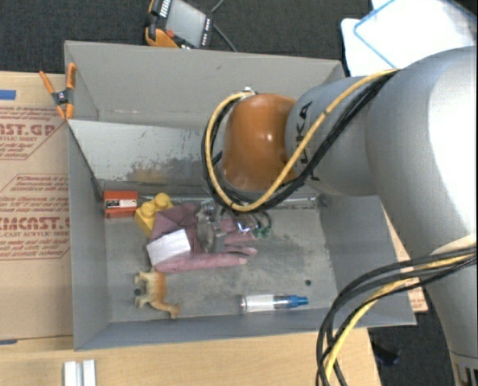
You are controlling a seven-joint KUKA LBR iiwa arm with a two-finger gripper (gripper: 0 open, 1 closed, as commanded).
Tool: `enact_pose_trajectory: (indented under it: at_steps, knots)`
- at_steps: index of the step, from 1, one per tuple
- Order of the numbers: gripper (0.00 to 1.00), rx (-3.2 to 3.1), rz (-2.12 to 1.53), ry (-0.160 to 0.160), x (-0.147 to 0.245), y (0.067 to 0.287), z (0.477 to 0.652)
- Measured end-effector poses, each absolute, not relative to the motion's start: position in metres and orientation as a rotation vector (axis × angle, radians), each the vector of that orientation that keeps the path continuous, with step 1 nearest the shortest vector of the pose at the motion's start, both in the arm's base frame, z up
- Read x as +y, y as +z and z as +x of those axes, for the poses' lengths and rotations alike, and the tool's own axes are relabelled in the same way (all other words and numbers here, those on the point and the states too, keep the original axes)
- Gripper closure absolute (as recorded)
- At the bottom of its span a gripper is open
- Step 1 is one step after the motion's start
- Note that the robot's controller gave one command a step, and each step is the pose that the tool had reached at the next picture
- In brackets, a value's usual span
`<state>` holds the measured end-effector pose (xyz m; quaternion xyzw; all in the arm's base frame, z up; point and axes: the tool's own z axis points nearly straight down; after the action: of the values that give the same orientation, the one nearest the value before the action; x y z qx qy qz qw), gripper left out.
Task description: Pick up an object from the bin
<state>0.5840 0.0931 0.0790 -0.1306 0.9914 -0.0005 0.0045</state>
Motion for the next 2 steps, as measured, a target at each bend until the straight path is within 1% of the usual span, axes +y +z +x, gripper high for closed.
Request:
enact_pose_trajectory:
  at_steps: [1,2]
  knots:
    - [1.0,3.112,-0.358,0.006,0.129,0.076,0.573]
    - [1.0,2.966,-0.999,-0.001,0.158,0.074,0.556]
